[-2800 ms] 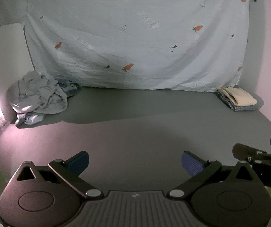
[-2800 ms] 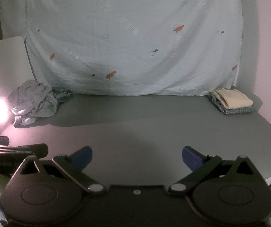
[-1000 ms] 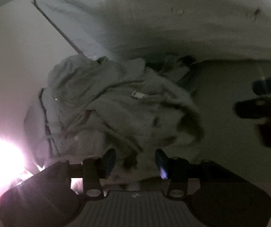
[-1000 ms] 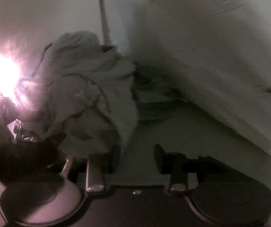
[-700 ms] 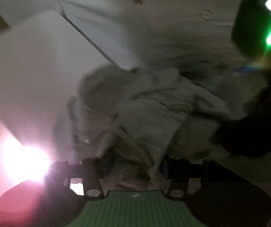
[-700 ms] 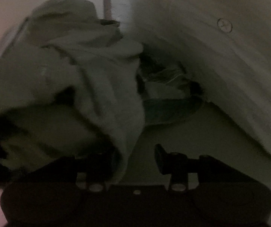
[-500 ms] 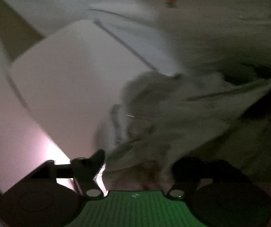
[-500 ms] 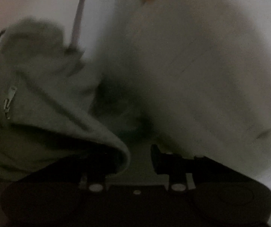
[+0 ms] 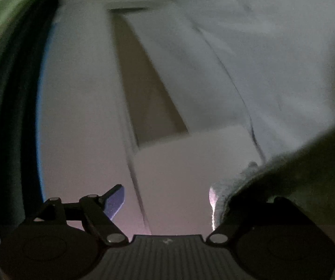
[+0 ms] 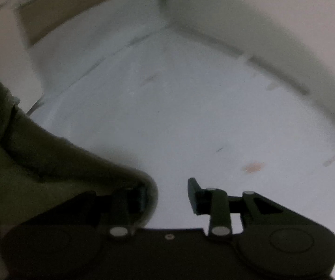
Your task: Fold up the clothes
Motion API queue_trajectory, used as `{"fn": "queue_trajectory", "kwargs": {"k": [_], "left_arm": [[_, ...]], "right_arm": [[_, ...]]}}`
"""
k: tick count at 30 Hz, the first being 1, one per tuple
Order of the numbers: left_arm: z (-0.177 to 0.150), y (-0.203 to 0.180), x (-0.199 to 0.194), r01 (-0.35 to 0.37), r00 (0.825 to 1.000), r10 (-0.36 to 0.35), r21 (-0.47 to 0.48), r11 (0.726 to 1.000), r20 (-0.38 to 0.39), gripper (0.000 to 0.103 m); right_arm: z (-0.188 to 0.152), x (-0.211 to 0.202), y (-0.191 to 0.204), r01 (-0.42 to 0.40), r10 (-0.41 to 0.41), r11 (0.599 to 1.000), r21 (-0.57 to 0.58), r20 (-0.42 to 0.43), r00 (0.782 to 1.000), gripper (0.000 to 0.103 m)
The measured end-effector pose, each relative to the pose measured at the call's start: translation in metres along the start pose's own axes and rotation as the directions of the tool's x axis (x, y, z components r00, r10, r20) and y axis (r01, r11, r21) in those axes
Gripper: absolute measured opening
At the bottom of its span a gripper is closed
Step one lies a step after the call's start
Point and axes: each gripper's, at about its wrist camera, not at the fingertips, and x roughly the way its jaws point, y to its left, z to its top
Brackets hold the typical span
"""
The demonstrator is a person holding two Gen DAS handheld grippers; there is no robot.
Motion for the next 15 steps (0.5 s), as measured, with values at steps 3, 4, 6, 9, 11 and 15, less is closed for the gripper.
{"fn": "queue_trajectory", "kwargs": {"k": [3,4,6,9,11,15], "left_arm": [[0.069,0.047,-0.035,0.001,0.994,0.013,-0.127,0.992,0.104,0.09],[0.095,0.069,-0.049,0.011,0.99,0.015,-0.183,0.983,0.142,0.092],[0.136,0.11,-0.077,0.062,0.982,-0.007,-0.288,0.956,0.19,0.094],[0.185,0.17,-0.12,0.168,0.963,-0.058,-0.413,0.895,0.265,0.094],[0.206,0.201,-0.155,0.23,0.943,-0.085,-0.45,0.863,0.32,0.096],[0.235,0.257,-0.232,0.363,0.887,-0.142,-0.473,0.803,0.439,0.103]], "right_arm": [[0.037,-0.018,-0.075,0.116,-0.117,0.993,0.013,0.105,0.988,0.035],[0.05,-0.026,-0.103,0.15,-0.154,0.988,0.036,0.127,0.98,0.035],[0.078,-0.046,-0.16,0.22,-0.233,0.971,0.09,0.171,0.957,0.036],[0.114,-0.081,-0.242,0.31,-0.341,0.937,0.164,0.227,0.912,0.036],[0.135,-0.106,-0.29,0.361,-0.406,0.91,0.205,0.25,0.879,0.036],[0.16,-0.163,-0.375,0.432,-0.493,0.864,0.26,0.256,0.832,0.037]]}}
